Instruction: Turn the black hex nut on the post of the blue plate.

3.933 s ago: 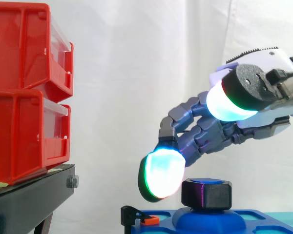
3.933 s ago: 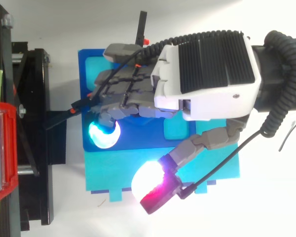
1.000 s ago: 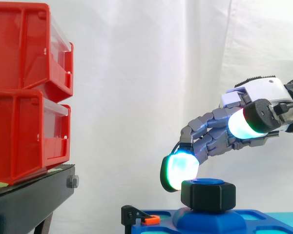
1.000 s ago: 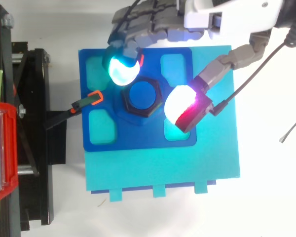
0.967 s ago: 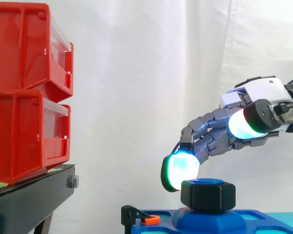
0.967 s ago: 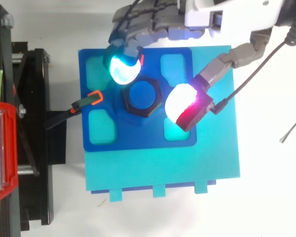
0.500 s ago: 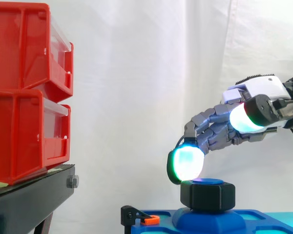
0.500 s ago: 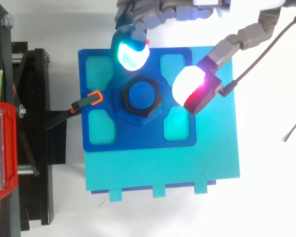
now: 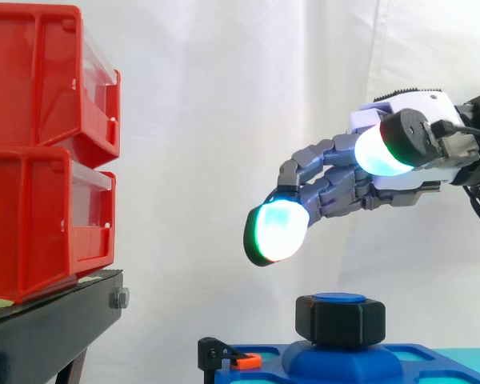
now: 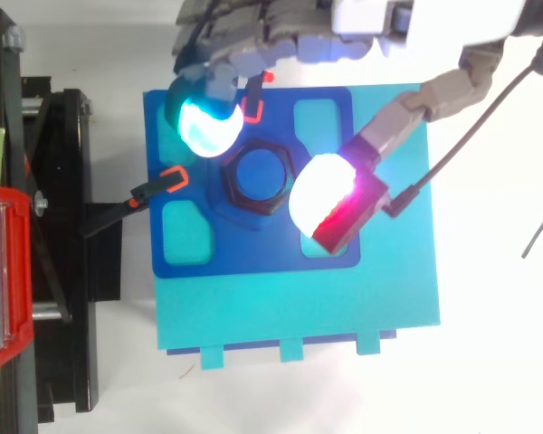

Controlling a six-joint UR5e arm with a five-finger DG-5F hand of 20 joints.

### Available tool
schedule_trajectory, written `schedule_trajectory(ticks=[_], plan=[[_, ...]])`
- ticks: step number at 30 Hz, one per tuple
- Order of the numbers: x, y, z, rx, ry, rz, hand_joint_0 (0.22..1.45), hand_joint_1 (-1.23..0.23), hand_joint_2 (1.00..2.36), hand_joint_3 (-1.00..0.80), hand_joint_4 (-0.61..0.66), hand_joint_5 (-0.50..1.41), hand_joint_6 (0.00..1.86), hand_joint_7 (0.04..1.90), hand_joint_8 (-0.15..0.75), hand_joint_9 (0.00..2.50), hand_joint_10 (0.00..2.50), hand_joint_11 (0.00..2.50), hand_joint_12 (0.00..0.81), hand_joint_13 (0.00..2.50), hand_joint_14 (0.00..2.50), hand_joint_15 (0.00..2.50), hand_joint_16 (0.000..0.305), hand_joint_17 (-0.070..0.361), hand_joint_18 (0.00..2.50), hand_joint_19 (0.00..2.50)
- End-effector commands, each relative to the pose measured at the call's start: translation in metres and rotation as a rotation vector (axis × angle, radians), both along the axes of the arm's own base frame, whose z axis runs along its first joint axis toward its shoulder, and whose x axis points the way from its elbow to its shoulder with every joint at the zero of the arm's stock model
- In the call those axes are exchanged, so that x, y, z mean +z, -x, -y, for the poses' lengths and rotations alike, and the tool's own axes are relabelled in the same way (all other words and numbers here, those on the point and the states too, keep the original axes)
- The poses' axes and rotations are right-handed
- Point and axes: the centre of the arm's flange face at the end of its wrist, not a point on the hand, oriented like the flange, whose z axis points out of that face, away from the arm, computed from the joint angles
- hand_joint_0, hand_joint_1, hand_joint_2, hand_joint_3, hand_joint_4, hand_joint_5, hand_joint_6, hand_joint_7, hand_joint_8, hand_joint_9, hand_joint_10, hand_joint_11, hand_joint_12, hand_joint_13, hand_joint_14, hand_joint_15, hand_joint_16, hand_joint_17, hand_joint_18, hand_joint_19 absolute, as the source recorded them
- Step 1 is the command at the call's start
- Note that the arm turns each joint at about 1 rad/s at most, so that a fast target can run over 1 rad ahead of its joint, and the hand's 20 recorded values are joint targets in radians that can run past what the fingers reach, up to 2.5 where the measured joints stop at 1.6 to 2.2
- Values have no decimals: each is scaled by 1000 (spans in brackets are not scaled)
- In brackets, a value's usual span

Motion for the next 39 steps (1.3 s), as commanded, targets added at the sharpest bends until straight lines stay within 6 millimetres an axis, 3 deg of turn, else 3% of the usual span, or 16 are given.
schedule_trajectory(ticks=[1, 6, 16, 39], plan=[[0, -6, -15, -2, -1, 7, 490, -324, 1000, -500, 234, -185, 503, 863, 283, 396, 0, 53, 376, 273, 0, 0, 53, 120, 1, 71], [1, -11, -37, -13, -11, 2, 491, -324, 1000, -500, 237, -185, 503, 868, 283, 398, 0, 45, 375, 272, 0, 6, 53, 119, 0, 67], [-16, -10, -52, -29, -9, -26, 490, -323, 1000, -500, 237, -185, 503, 871, 284, 397, 2, 51, 374, 271, 0, 9, 53, 120, 0, 77], [-26, -2, -40, -26, 23, -49, 490, -324, 1000, -500, 236, -186, 503, 871, 283, 397, 0, 48, 374, 270, 0, 9, 53, 119, 0, 76]])
